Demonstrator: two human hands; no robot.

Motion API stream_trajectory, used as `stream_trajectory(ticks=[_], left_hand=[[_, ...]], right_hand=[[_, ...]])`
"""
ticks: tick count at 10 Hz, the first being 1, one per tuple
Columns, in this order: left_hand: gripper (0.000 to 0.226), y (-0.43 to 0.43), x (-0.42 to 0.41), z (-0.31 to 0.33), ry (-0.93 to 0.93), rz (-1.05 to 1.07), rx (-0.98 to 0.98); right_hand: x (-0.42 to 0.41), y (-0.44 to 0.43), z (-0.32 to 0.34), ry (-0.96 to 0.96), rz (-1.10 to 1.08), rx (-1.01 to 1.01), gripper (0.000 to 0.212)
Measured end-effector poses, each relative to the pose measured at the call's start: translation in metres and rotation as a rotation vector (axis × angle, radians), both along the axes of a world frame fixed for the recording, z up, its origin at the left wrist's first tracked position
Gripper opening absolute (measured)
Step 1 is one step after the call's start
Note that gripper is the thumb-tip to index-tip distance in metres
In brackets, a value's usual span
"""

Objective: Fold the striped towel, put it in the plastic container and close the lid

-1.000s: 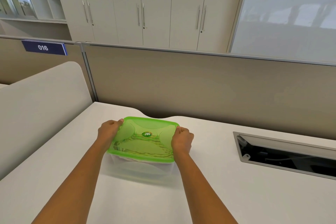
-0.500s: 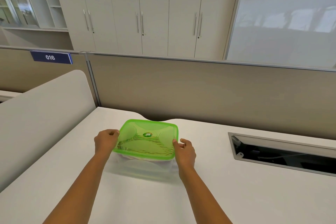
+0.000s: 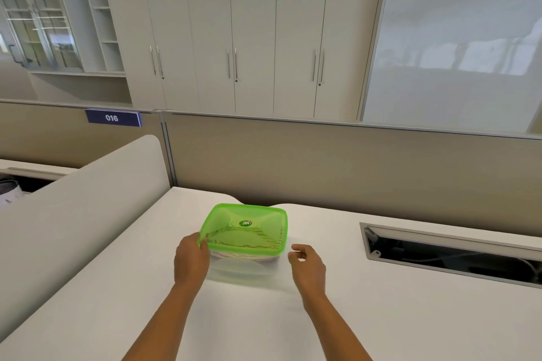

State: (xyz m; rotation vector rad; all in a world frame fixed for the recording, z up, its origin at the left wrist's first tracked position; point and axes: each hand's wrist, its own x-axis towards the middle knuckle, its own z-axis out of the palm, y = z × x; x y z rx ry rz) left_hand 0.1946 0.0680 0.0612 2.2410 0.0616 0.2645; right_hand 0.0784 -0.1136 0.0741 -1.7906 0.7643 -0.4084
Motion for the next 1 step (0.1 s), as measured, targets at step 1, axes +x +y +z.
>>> stream_trajectory(ticks=[1], left_hand=[[0.033, -0.0014, -0.0169, 0.0043, -0.086, -0.066, 0.115]], right_hand=[[-0.0350, -0.0057, 0.0156, -0.140, -0.016, -0.305, 0.023]])
